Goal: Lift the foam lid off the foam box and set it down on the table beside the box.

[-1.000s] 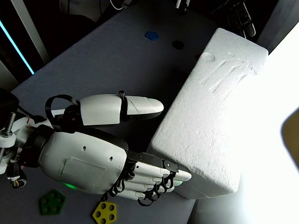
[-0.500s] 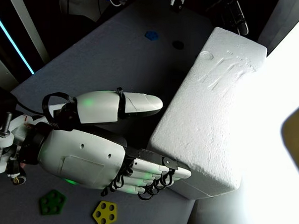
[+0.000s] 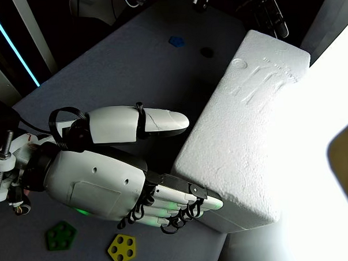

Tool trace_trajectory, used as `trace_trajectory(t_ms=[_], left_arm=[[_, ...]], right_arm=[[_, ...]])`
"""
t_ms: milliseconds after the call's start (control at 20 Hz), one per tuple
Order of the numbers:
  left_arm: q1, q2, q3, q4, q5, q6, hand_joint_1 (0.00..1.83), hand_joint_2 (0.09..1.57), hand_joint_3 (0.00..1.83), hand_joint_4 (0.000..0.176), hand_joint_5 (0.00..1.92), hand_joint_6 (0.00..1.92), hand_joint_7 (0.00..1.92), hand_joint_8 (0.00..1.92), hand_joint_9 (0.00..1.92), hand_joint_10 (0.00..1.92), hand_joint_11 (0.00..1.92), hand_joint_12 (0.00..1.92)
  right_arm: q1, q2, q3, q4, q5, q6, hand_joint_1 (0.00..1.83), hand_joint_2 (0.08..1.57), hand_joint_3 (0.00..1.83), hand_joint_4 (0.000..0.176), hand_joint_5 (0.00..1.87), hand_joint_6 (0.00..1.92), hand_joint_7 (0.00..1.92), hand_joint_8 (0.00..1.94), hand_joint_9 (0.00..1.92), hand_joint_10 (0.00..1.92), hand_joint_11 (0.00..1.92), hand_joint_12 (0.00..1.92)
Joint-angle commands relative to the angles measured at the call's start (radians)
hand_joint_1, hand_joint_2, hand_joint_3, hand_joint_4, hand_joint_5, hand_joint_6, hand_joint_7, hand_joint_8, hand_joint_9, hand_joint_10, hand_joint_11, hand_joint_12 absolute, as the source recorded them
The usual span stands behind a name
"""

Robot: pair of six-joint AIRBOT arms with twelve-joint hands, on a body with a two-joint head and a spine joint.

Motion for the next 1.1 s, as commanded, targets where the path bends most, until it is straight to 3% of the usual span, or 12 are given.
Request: trace_trajectory(t_ms=[0,150,200,250,350,550,600,650,750,850,1000,1050], left_arm=[[-0.037,0.004,-0.019,-0.056,-0.176,-0.031,0.00,1.11,0.00,0.048,0.10,0.00,0.07,0.01,0.05,0.01,0.00,0.37],[-0.043,0.010,-0.042,-0.061,-0.196,-0.056,0.00,1.10,0.00,0.085,0.08,0.00,0.03,0.00,0.02,0.00,0.00,0.31],[-0.044,0.011,-0.047,-0.061,-0.205,-0.060,0.00,1.10,0.00,0.087,0.09,0.00,0.04,0.00,0.02,0.01,0.00,0.31],[-0.044,0.012,-0.050,-0.061,-0.209,-0.060,0.00,1.09,0.00,0.074,0.07,0.00,0.01,0.00,0.00,0.00,0.00,0.22],[-0.044,0.012,-0.050,-0.061,-0.209,-0.060,0.00,1.09,0.00,0.072,0.07,0.00,0.01,0.00,0.00,0.00,0.00,0.21],[-0.045,0.012,-0.050,-0.061,-0.214,-0.062,0.00,1.14,0.01,0.051,0.07,0.00,0.03,0.00,0.00,0.00,0.00,0.25],[-0.045,0.012,-0.049,-0.062,-0.214,-0.065,0.00,1.15,0.00,0.033,0.06,0.00,0.02,0.00,0.00,0.00,0.00,0.21],[-0.045,0.012,-0.048,-0.065,-0.214,-0.068,0.00,1.15,0.00,0.033,0.06,0.00,0.02,0.00,0.00,0.00,0.00,0.21],[-0.046,0.012,-0.043,-0.074,-0.219,-0.071,0.00,1.13,0.00,0.031,0.07,0.00,0.05,0.00,0.03,0.01,0.00,0.28],[-0.046,0.012,-0.035,-0.076,-0.221,-0.079,0.00,1.14,0.00,0.010,0.09,0.01,0.06,0.00,0.04,0.01,0.00,0.32],[-0.045,0.012,-0.026,-0.077,-0.226,-0.090,0.00,1.14,0.00,0.013,0.09,0.00,0.06,0.01,0.04,0.00,0.00,0.30],[-0.044,0.012,-0.022,-0.077,-0.227,-0.094,0.00,1.12,0.00,0.010,0.10,0.00,0.08,0.00,0.05,0.00,0.00,0.40]], right_arm=[[0.026,0.003,-0.007,-0.058,0.056,0.007,0.17,1.15,0.00,0.000,0.10,0.00,0.13,0.00,0.11,0.00,0.00,0.58],[0.041,0.001,-0.009,-0.059,0.056,0.007,0.16,1.15,0.00,0.000,0.10,0.00,0.13,0.00,0.12,0.00,0.00,0.61],[0.042,0.001,-0.010,-0.059,0.056,0.007,0.15,1.15,0.00,0.000,0.10,0.00,0.14,0.00,0.12,0.00,0.00,0.62],[0.044,0.001,-0.010,-0.062,0.055,0.007,0.14,1.16,0.01,0.000,0.12,0.01,0.14,0.00,0.12,0.00,0.00,0.61],[0.048,0.001,-0.010,-0.065,0.055,0.007,0.15,1.16,0.00,0.000,0.12,0.00,0.14,0.00,0.11,0.00,0.00,0.59],[0.067,0.000,-0.014,-0.072,0.053,0.007,0.15,1.17,0.00,0.000,0.10,0.00,0.13,0.00,0.11,0.00,0.00,0.61],[0.071,0.000,-0.015,-0.076,0.051,0.007,0.16,1.17,0.00,0.000,0.11,0.00,0.13,0.00,0.11,0.00,0.00,0.59],[0.076,0.000,-0.016,-0.076,0.049,0.007,0.16,1.17,0.00,0.000,0.11,0.00,0.13,0.00,0.11,0.00,0.00,0.59],[0.082,0.004,-0.028,-0.078,0.045,0.007,0.15,1.17,0.00,0.000,0.11,0.00,0.14,0.00,0.12,0.00,0.00,0.59],[0.085,0.008,-0.041,-0.080,0.045,0.007,0.16,1.17,0.00,0.000,0.11,0.00,0.14,0.00,0.12,0.00,0.00,0.59],[0.085,0.017,-0.055,-0.081,0.045,0.007,0.13,1.17,0.00,0.000,0.09,0.00,0.14,0.00,0.12,0.00,0.00,0.61],[0.086,0.020,-0.060,-0.081,0.046,0.007,0.12,1.18,0.00,0.000,0.08,0.00,0.13,0.00,0.11,0.00,0.00,0.56]])
